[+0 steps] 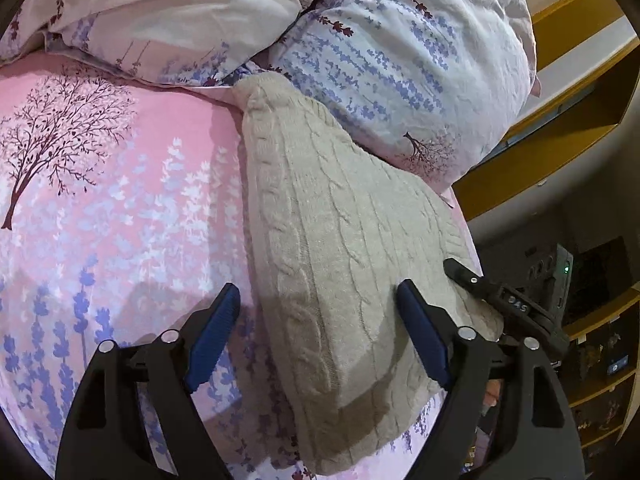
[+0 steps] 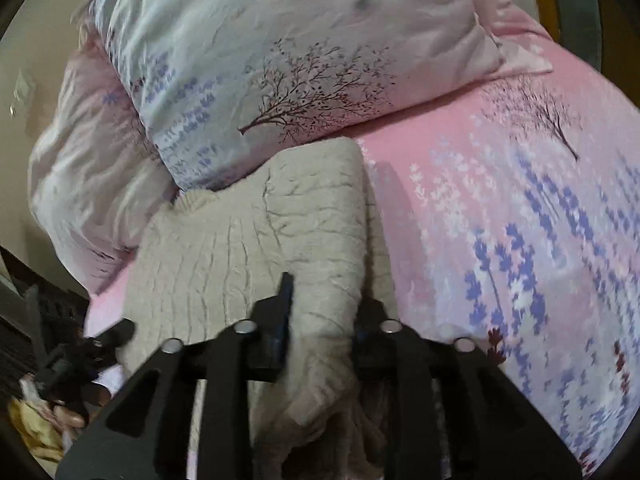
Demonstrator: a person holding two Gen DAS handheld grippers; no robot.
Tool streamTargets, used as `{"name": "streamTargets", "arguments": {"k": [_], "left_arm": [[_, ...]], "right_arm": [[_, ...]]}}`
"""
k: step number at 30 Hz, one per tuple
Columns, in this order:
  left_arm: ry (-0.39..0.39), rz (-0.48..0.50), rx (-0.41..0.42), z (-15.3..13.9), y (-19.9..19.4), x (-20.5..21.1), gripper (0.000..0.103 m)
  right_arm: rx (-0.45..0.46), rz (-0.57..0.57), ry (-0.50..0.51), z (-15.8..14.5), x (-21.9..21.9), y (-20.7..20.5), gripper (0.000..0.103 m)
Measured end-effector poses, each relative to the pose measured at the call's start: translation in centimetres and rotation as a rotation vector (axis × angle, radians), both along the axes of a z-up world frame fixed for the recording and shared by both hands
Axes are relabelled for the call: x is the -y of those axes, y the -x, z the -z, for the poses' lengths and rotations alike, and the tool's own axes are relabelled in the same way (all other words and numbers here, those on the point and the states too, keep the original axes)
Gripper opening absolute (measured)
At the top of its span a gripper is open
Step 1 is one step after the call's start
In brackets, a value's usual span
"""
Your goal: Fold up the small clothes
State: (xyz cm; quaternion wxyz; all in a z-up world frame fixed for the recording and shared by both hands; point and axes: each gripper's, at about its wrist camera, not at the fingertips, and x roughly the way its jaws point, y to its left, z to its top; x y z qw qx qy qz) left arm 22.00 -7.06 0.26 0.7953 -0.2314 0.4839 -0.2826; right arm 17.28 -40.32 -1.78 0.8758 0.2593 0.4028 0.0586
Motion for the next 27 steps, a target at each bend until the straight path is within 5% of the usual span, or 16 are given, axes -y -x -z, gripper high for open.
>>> {"name": "streamTargets", "arguments": {"k": [10, 11, 12, 15, 21, 22, 25, 27], "left_arm": [[0.01, 0.012, 0.001, -0.3, 1.8, -0.6, 0.065], [0.009, 0.011, 0.004, -0.3, 1.9, -0.6, 0.062], [0.005, 0.009, 0.011, -0.3, 2.1, -0.6, 0.056], [0.013, 0.023, 0.042, -0.6, 2.3, -0.7, 0.042], [0.041, 0.032, 0.027, 0.1, 2.1, -1.6, 0.042], [0.038, 0.032, 0.028, 0.1, 2.1, -1.6, 0.043], [0.053, 0.017, 0.021, -0.1, 2.1, -1.9, 0.051], [0.056, -0.016, 0.035, -0.6, 2.0, -2.4, 0.066]], "right_arm": [[0.046, -0.045, -0.055, -1.2, 1.0, 6.0, 0.036], [0.043, -0.056, -0.055, -1.1, 0.8, 6.3, 0.032], [0.043, -0.068, -0.051, -1.0, 0.7, 6.3, 0.006], [0.078, -0.061, -0.006, -1.3, 0.1, 6.8, 0.007], [-0.013, -0.04, -0.039, 1.6, 0.9, 6.1, 0.009], [-0.007, -0.038, -0.038, 1.5, 0.9, 6.2, 0.012], [0.006, -0.02, -0.031, 0.4, 1.4, 6.5, 0.048], [0.039, -0.011, -0.064, -0.4, 2.1, 6.5, 0.061]]}}
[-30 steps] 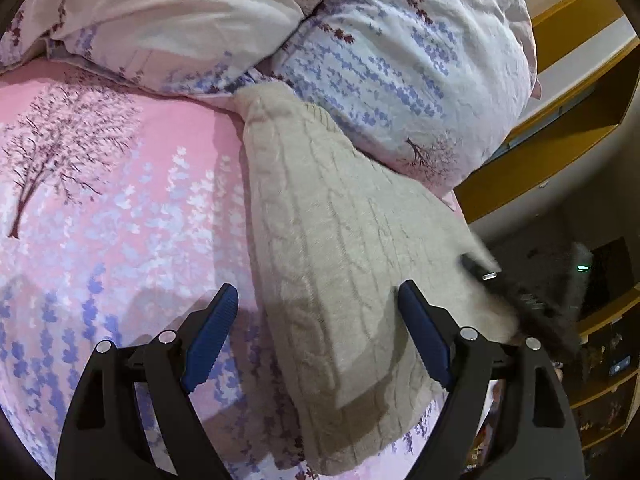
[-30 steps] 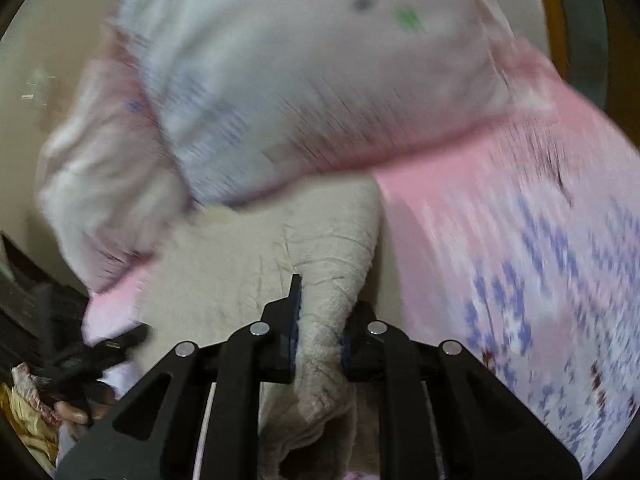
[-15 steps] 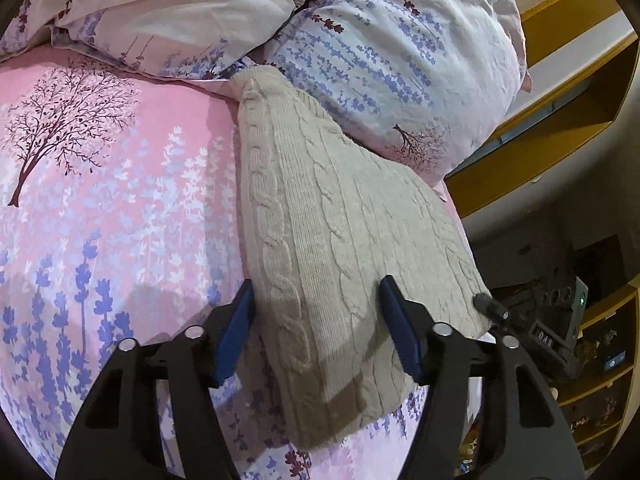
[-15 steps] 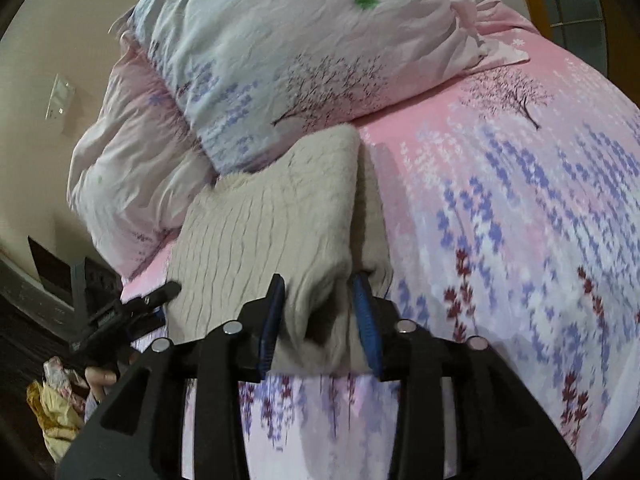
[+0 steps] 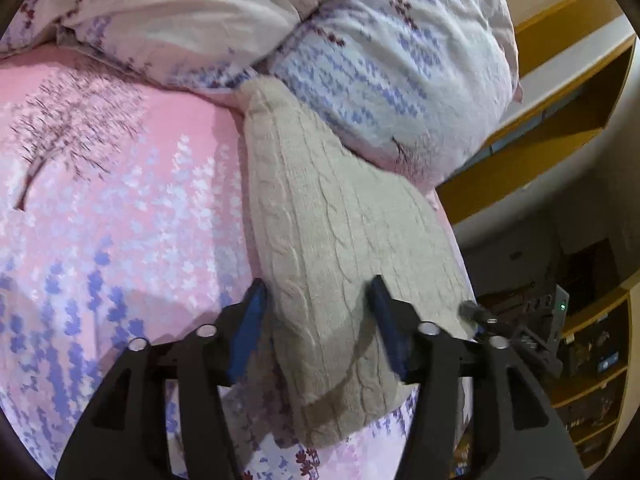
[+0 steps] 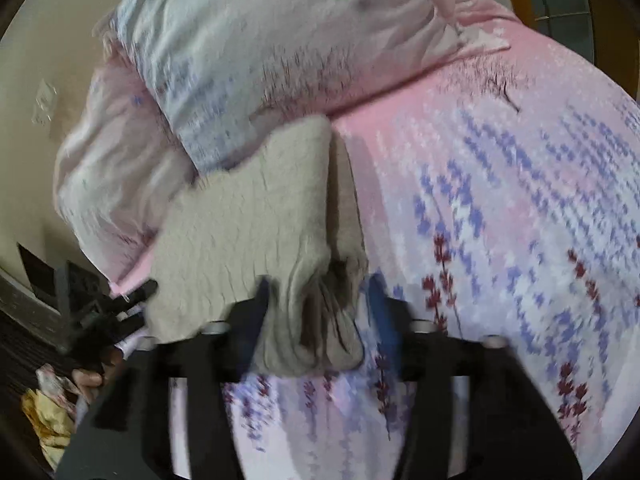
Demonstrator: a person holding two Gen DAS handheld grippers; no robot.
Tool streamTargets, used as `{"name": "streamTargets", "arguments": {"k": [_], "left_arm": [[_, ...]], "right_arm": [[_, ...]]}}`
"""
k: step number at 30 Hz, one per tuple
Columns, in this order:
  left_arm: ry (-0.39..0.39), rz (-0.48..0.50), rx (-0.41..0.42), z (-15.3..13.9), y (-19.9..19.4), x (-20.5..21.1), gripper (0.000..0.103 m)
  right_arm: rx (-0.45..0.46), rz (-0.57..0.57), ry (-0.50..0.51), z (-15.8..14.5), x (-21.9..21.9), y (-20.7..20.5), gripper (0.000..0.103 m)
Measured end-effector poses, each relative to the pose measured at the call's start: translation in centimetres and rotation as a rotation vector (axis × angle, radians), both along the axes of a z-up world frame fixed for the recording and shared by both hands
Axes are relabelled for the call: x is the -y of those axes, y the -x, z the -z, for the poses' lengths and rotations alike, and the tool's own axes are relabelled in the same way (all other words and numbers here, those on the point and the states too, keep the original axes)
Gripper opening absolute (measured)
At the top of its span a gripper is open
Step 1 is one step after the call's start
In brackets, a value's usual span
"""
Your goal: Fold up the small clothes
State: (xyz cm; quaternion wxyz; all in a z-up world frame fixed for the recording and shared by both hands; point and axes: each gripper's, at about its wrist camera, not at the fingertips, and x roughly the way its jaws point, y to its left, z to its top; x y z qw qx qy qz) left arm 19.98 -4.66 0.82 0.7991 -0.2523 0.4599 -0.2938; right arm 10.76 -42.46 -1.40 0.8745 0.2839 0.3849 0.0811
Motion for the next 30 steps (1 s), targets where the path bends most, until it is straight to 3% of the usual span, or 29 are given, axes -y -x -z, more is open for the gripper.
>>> {"name": "streamTargets", "arguments": {"k": [2, 3, 10, 13, 14, 17, 18, 19, 21, 23, 27, 30], "left_arm": [[0.001, -0.037, 0.011, -0.3, -0.2, -0.6, 0.077], [0.006, -0.051, 0.004, -0.4, -0.5, -0.8, 0.077], [0.02, -0.037, -0.073, 0.6, -2.3, 0.3, 0.079], [0.022, -0.025, -0.063, 0.8, -2.5, 0.9, 0.079], [0.027, -0.016, -0.067, 0.9, -2.8, 1.2, 0.078], [0.051, -0.01, -0.089, 1.2, -3.3, 1.7, 0.062], [0.06, -0.016, -0.094, 1.3, -3.4, 1.8, 0.055], [0.072, -0.022, -0.096, 1.4, -3.4, 1.7, 0.052], [0.093, -0.018, -0.086, 1.3, -3.3, 1.3, 0.041], [0.094, 0.002, -0.064, 0.6, -2.9, 0.9, 0.039], [0.057, 0.019, -0.002, -1.2, -1.6, -0.6, 0.038], [0.038, 0.003, 0.027, -2.4, -0.5, -3.2, 0.038]], "right_arm": [[0.028, 0.011, -0.067, -0.6, 1.1, -0.6, 0.073], [0.028, 0.012, -0.088, -0.7, 1.3, -1.1, 0.074], [-0.1, 0.008, -0.21, 2.0, 2.0, -6.2, 0.074], [-0.094, -0.009, -0.216, 2.4, 1.7, -6.8, 0.075], [-0.092, -0.019, -0.221, 2.5, 1.5, -6.9, 0.068], [-0.094, -0.038, -0.225, 3.0, 0.9, -7.3, 0.053], [-0.095, -0.045, -0.229, 3.1, 0.7, -7.4, 0.034], [-0.084, -0.045, -0.258, 3.2, 0.6, -7.3, 0.031], [-0.055, -0.037, -0.219, 2.4, -0.3, -7.1, 0.028], [-0.031, -0.035, -0.18, 1.5, -1.2, -6.7, 0.027], [0.036, -0.087, -0.167, -0.6, -3.4, -6.3, 0.026], [0.05, -0.156, -0.097, -1.4, -7.0, -6.4, 0.025]]}}
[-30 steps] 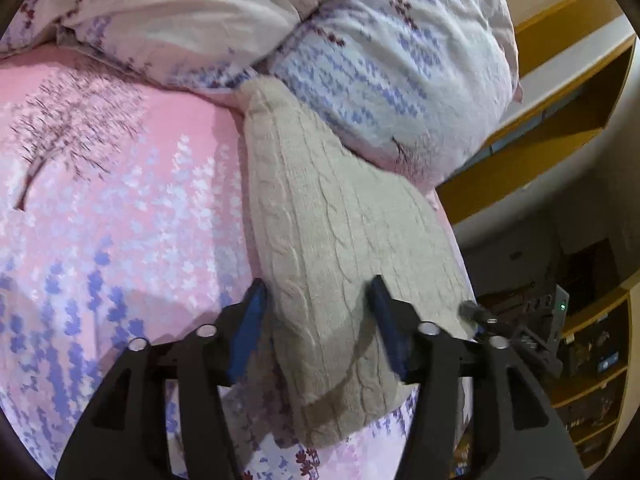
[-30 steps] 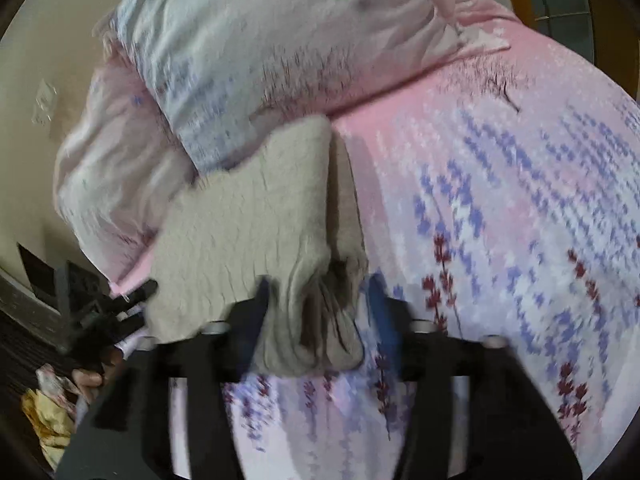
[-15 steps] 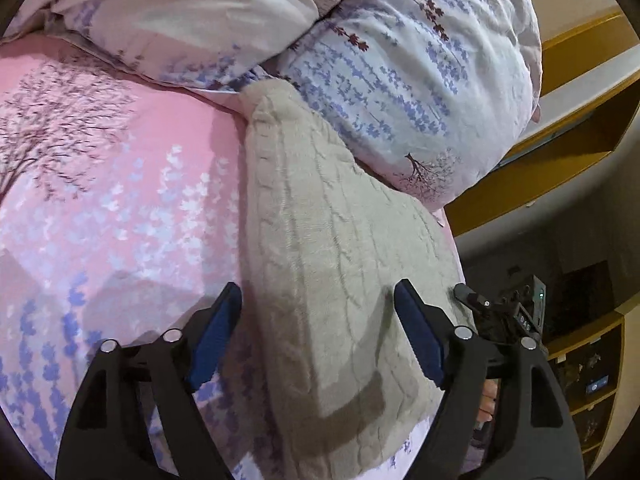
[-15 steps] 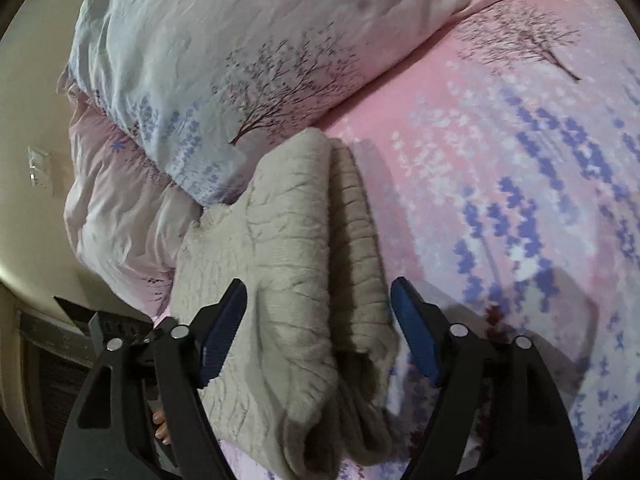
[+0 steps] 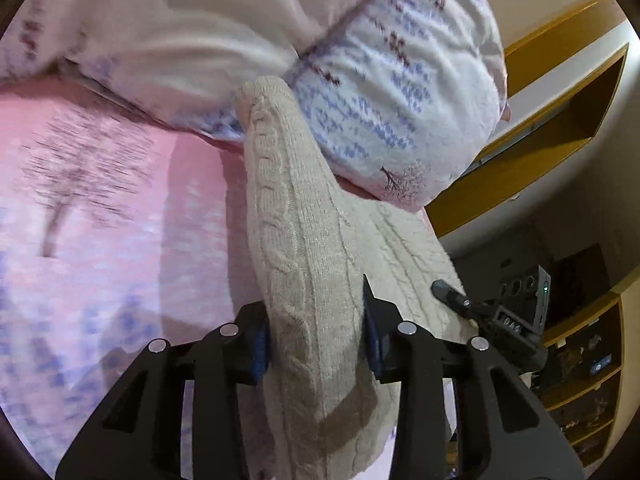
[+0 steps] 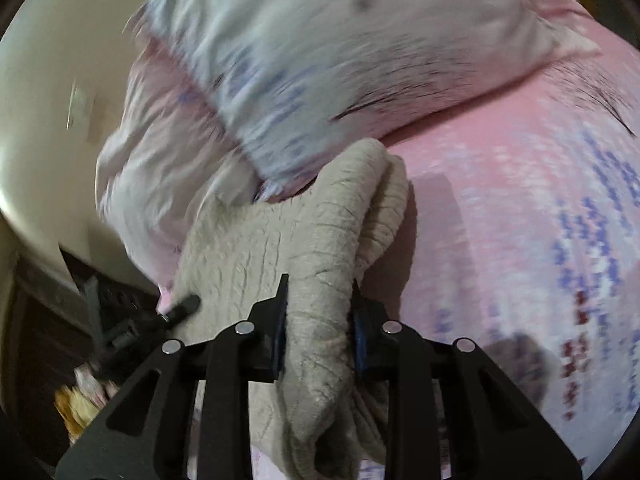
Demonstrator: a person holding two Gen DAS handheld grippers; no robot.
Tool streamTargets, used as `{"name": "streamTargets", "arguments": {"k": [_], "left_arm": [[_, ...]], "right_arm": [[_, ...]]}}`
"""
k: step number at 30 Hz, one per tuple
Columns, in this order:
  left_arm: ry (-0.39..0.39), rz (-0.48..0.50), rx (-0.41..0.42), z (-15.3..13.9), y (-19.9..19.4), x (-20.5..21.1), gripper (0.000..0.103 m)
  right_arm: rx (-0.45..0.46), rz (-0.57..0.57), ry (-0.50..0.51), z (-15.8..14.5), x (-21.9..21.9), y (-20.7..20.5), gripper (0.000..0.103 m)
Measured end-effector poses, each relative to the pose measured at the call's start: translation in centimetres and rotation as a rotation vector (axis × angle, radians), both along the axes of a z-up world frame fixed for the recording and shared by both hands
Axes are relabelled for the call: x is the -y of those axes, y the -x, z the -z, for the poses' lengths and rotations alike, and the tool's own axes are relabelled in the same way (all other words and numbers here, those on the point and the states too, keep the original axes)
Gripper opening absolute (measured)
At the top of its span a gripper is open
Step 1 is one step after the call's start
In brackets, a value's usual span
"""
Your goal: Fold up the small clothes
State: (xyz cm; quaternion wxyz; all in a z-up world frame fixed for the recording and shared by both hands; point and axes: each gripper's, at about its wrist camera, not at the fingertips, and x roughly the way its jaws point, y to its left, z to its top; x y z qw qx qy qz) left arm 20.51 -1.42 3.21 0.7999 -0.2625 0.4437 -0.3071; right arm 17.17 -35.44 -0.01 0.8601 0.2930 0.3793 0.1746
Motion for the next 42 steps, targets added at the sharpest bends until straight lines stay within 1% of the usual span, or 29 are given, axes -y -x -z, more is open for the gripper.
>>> {"name": "streamTargets", "arguments": {"k": [3, 5, 7, 8, 9, 11, 12, 13, 14, 16, 19, 20, 21, 22, 24, 26, 31, 33, 34, 35, 36, 37, 39, 40, 41, 42], "left_arm": [[-0.024, -0.016, 0.028, -1.1, 1.2, -2.7, 0.038], [-0.045, -0.024, 0.037, -1.4, 1.8, -4.4, 0.038], [-0.085, -0.033, 0.007, -0.4, 1.5, -5.7, 0.039], [-0.102, -0.036, -0.017, 0.4, 1.2, -6.0, 0.041], [-0.124, -0.042, -0.058, 1.7, 0.8, -6.3, 0.045], [-0.115, -0.058, -0.059, 2.3, 0.8, -6.4, 0.049], [-0.116, -0.059, -0.045, 2.0, 1.1, -6.4, 0.05], [-0.138, -0.067, -0.022, 1.4, 1.3, -6.4, 0.051], [-0.166, -0.083, 0.006, 0.8, 1.6, -6.3, 0.051], [-0.234, -0.127, 0.095, -0.7, 2.6, -6.3, 0.051], [-0.268, -0.143, 0.212, -2.8, 4.2, -5.7, 0.051], [-0.269, -0.133, 0.239, -3.3, 4.7, -5.2, 0.051], [-0.27, -0.11, 0.259, -3.6, 5.0, -4.5, 0.051], [-0.271, -0.074, 0.269, -3.9, 4.9, -3.6, 0.051], [-0.281, -0.024, 0.257, -3.6, 4.7, -2.1, 0.051], [-0.29, 0.019, 0.222, -2.6, 4.2, -0.8, 0.051], [-0.305, 0.038, 0.212, -1.4, 3.9, 0.6, 0.051], [-0.321, 0.033, 0.204, -0.9, 3.4, 1.0, 0.051], [-0.328, 0.032, 0.21, -0.7, 3.3, 1.1, 0.051], [-0.34, 0.03, 0.219, -0.6, 3.2, 1.3, 0.051], [-0.346, 0.027, 0.223, -0.7, 3.3, 1.4, 0.051], [-0.348, 0.021, 0.226, -0.8, 3.6, 1.3, 0.051], [-0.338, 0.009, 0.245, -1.4, 4.6, 0.7, 0.051], [-0.342, 0.006, 0.256, -1.7, 5.2, 0.6, 0.052], [-0.354, 0.003, 0.275, -2.0, 6.0, 0.5, 0.054], [-0.37, 0.003, 0.302, -2.3, 6.9, 0.5, 0.059]], "right_arm": [[0.013, -0.048, 0.023, 0.1, -2.6, 0.0, 0.025], [0.037, -0.084, 0.048, 0.2, -4.5, 0.4, 0.025], [0.031, -0.109, 0.091, 0.8, -5.9, 0.7, 0.025], [0.002, -0.102, 0.125, 1.4, -6.5, 0.4, 0.027], [-0.022, -0.095, 0.142, 1.9, -6.7, 0.1, 0.029], [-0.043, -0.098, 0.108, 2.3, -6.4, -0.1, 0.034], [-0.053, -0.095, 0.096, 2.1, -6.1, -0.1, 0.035], [-0.049, -0.085, 0.088, 1.5, -5.7, 0.0, 0.038], [-0.033, -0.062, 0.088, 1.0, -5.2, 0.2, 0.039], [-0.012, -0.023, 0.087, 0.1, -4.3, 0.2, 0.04], [-0.014, -0.016, 0.073, -0.3, -4.0, -0.3, 0.039], [-0.018, -0.027, 0.082, -0.3, -4.4, -0.6, 0.034], [-0.026, -0.045, 0.104, -0.2, -5.1, -1.0, 0.014], [-0.026, -0.044, 0.12, 0.0, -5.3, -1.3, 0.011], [-0.005, -0.014, 0.147, 0.1, -5.3, -1.3, 0.008], [0.001, 0.023, 0.146, 0.0, -4.8, -1.2, 0.008], [-0.042, 0.066, 0.143, 1.4, -3.8, -1.4, 0.007], [-0.063, 0.076, 0.137, 2.0, -3.9, -1.8, 0.009], [-0.079, 0.078, 0.151, 2.3, -4.1, -2.2, 0.015], [-0.084, 0.075, 0.178, 2.3, -4.3, -2.3, 0.024], [-0.072, 0.09, 0.237, 1.8, -4.6, -2.0, 0.031], [-0.057, 0.105, 0.27, 1.3, -4.7, -1.6, 0.043], [0.022, 0.131, 0.313, -0.2, -4.9, 0.2, 0.044], [0.081, 0.122, 0.331, -1.2, -5.2, 1.6, 0.044], [0.128, 0.102, 0.345, -2.0, -5.7, 2.8, 0.044], [0.176, 0.074, 0.36, -2.7, -6.4, 4.0, 0.044]]}}
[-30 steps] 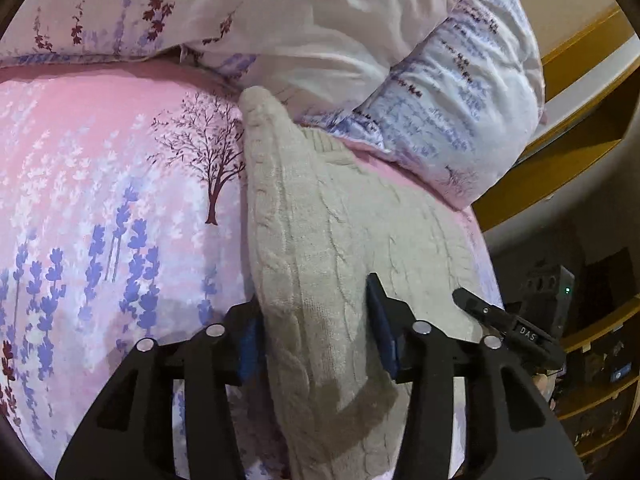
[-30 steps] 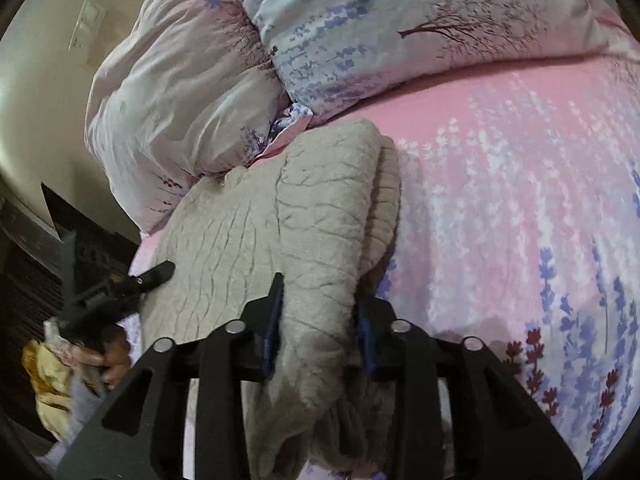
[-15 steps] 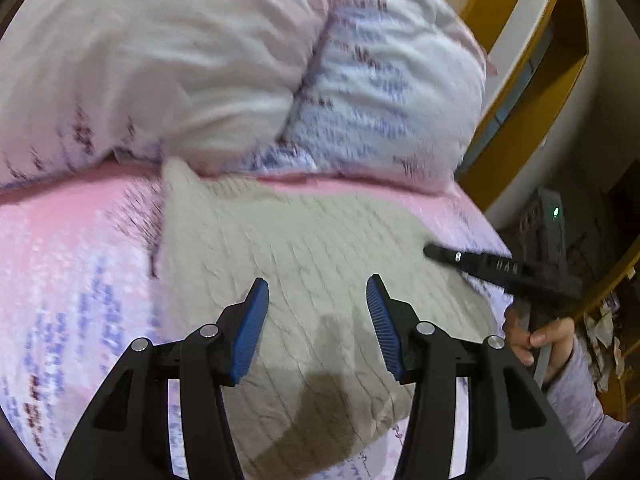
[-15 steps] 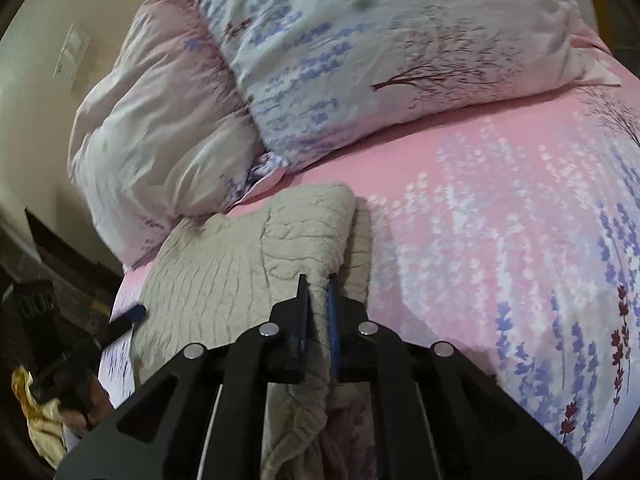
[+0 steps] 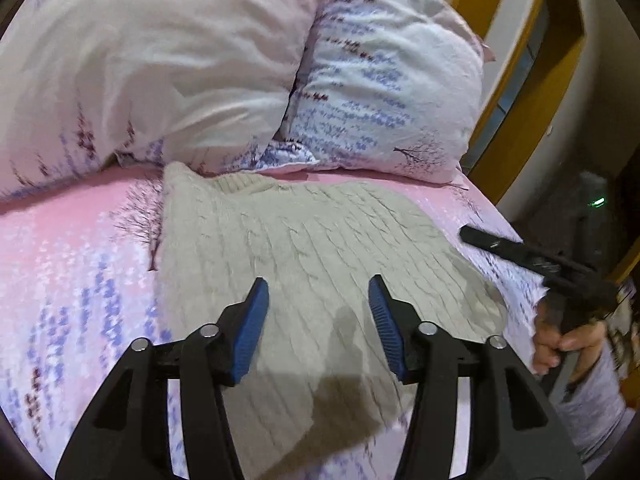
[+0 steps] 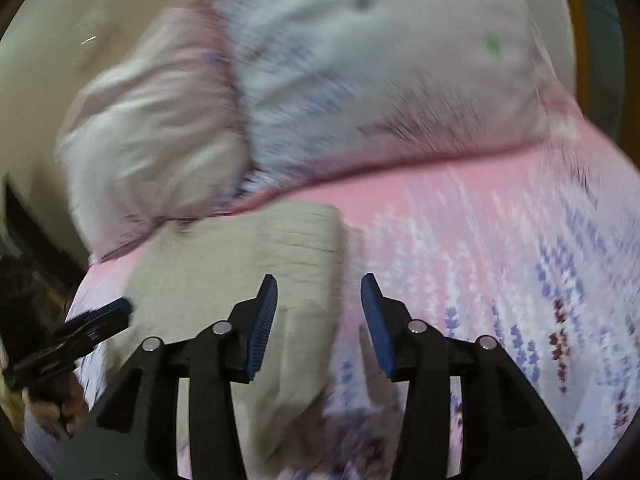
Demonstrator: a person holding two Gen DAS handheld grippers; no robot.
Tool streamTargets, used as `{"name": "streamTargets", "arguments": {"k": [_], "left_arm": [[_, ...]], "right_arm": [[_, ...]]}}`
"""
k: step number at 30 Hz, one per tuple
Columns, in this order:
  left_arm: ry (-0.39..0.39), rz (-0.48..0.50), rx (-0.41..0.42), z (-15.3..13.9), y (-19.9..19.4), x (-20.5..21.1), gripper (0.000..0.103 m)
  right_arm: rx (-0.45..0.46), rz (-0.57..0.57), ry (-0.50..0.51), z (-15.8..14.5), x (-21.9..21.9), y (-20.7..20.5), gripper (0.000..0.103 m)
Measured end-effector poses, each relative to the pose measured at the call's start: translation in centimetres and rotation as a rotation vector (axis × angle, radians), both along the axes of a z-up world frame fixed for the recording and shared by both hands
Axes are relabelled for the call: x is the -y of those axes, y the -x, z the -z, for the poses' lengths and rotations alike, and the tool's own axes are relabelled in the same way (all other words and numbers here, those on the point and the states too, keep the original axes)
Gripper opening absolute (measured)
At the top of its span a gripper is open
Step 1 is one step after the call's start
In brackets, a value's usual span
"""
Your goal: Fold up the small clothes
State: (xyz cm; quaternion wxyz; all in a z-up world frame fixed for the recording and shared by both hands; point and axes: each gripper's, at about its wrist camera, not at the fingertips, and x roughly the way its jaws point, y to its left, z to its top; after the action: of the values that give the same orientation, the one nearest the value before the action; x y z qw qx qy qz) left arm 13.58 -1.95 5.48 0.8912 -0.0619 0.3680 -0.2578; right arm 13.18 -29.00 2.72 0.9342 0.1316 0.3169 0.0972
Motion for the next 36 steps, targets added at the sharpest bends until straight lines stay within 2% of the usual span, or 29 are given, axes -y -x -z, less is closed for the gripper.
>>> {"name": "streamTargets", "arguments": {"k": [3, 5, 9, 14, 22, 33, 36], "left_arm": [[-0.032, 0.022, 0.038, -0.1, 2.2, 0.4, 0.064], [-0.061, 0.025, 0.04, 0.4, 2.9, 1.0, 0.066], [-0.159, -0.017, 0.069, 1.0, 3.3, 2.5, 0.067], [-0.221, -0.042, 0.089, 1.6, 3.4, 3.7, 0.072], [-0.264, -0.056, 0.104, 1.9, 3.6, 4.2, 0.072], [-0.371, -0.04, 0.141, 2.8, 3.5, 5.6, 0.077], [-0.314, -0.043, 0.131, 2.1, 3.9, 4.5, 0.077]], "right_arm": [[0.046, -0.086, 0.062, -0.6, -2.2, 2.2, 0.044], [0.025, -0.121, 0.124, 0.3, -3.8, 2.9, 0.044], [-0.036, -0.1, 0.235, 2.5, -5.2, 2.5, 0.044], [-0.043, -0.085, 0.296, 3.4, -5.8, 2.9, 0.05], [-0.027, -0.072, 0.311, 2.8, -5.8, 3.5, 0.051], [-0.079, -0.077, 0.385, 4.2, -6.1, 2.3, 0.055], [-0.073, -0.061, 0.362, 3.7, -5.6, 2.6, 0.059]]}}
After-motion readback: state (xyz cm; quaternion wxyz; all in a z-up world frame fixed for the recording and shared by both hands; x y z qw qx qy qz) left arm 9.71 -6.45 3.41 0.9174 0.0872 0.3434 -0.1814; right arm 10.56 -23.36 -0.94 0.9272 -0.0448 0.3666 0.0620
